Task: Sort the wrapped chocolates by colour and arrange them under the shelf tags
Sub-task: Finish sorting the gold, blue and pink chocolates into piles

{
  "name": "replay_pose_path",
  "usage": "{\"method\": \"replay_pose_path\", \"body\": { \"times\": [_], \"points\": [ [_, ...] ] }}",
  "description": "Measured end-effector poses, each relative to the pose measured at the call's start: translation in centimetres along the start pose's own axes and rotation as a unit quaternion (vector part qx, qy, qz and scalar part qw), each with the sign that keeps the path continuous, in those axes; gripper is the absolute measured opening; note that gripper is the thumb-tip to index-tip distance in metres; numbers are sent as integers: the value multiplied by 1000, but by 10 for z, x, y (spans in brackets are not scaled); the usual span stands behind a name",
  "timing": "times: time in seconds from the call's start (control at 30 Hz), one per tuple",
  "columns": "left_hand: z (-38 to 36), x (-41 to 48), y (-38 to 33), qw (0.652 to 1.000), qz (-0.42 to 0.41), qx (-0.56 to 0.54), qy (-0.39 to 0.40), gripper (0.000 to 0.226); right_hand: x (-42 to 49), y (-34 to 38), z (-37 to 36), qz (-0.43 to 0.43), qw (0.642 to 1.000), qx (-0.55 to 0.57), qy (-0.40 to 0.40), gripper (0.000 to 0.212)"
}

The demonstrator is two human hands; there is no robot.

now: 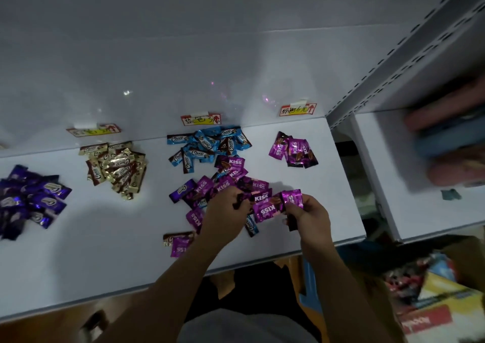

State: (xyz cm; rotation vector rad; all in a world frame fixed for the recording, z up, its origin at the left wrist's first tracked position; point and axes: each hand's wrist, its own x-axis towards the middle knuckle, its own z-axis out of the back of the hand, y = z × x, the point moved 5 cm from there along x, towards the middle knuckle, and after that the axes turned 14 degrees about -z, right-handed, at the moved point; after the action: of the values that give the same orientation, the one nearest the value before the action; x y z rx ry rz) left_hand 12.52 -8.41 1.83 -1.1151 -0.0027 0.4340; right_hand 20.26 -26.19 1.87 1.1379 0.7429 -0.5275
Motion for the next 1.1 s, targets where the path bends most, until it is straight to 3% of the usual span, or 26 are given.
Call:
{"method": "replay_pose_path", "body": {
  "times": [0.17, 0.33, 0.47, 0.57, 0.7, 0.8, 0.9, 1.0, 1.1],
  "points": [
    [-34, 20, 5, 993, 115, -2, -20, 10, 48, 14, 30, 0, 1000, 12, 20, 18],
    [-66, 61, -6, 976, 184, -20, -111, 23, 114, 49, 55, 3, 998, 5, 64, 24],
    [-80, 100, -34, 976, 147, -46, -156, 14, 155, 78, 59, -5, 997, 21, 79, 21],
    [-87, 116, -42, 975, 129, -40, -177, 16, 177, 87, 53, 3, 995, -55, 82, 6],
    [-102, 116, -34, 978, 175, 91, -61, 34, 177, 103, 52, 104, 980, -164, 32, 16],
    [-99, 96, -36, 974, 154, 146, -82, 41, 175, 102, 63, 150, 968, -201, 7, 19],
    [-92, 64, -36, 965, 135, 183, -131, 30, 173, 88, 71, 125, 968, -218, 22, 18],
    [-87, 41, -34, 954, 119, 242, -131, 21, 170, 78, 71, 85, 977, -190, 48, 12],
    [-77, 19, -25, 938, 128, 295, -130, 26, 172, 79, 67, 47, 983, -166, 56, 25]
  ]
}}
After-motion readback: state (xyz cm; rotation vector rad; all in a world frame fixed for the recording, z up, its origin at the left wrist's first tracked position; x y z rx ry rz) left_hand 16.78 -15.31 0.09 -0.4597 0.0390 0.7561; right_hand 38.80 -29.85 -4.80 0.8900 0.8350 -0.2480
